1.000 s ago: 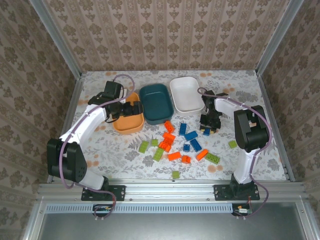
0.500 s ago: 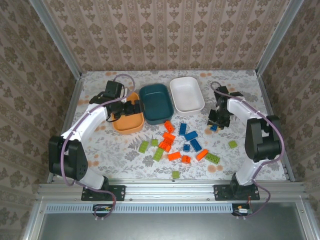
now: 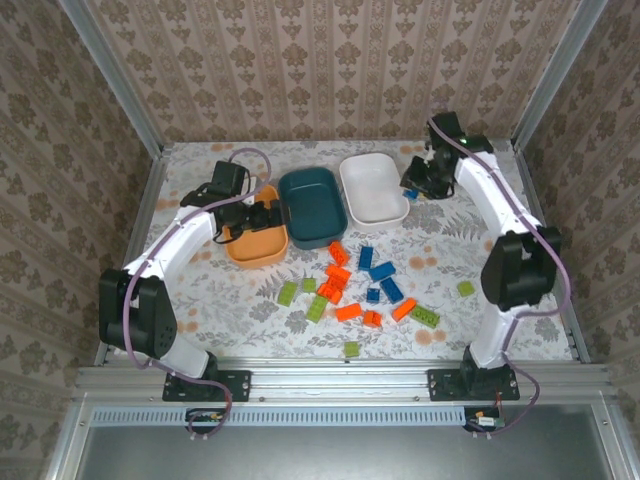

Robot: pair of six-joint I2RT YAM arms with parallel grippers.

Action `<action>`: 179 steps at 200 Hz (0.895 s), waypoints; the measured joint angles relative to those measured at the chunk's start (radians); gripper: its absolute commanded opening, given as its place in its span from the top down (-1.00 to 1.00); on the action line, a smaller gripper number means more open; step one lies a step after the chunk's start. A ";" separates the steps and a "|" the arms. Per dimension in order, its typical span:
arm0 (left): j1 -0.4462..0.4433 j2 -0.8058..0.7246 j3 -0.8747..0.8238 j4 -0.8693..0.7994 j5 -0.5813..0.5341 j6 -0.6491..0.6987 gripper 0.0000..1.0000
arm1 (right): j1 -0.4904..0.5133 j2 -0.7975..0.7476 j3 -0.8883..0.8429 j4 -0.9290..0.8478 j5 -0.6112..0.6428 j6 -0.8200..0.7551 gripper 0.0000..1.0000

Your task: Sort the legos into containers by color

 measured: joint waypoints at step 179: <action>0.053 -0.033 -0.001 -0.057 0.012 0.000 -1.00 | 0.072 0.470 0.396 -0.164 -0.015 -0.028 -0.07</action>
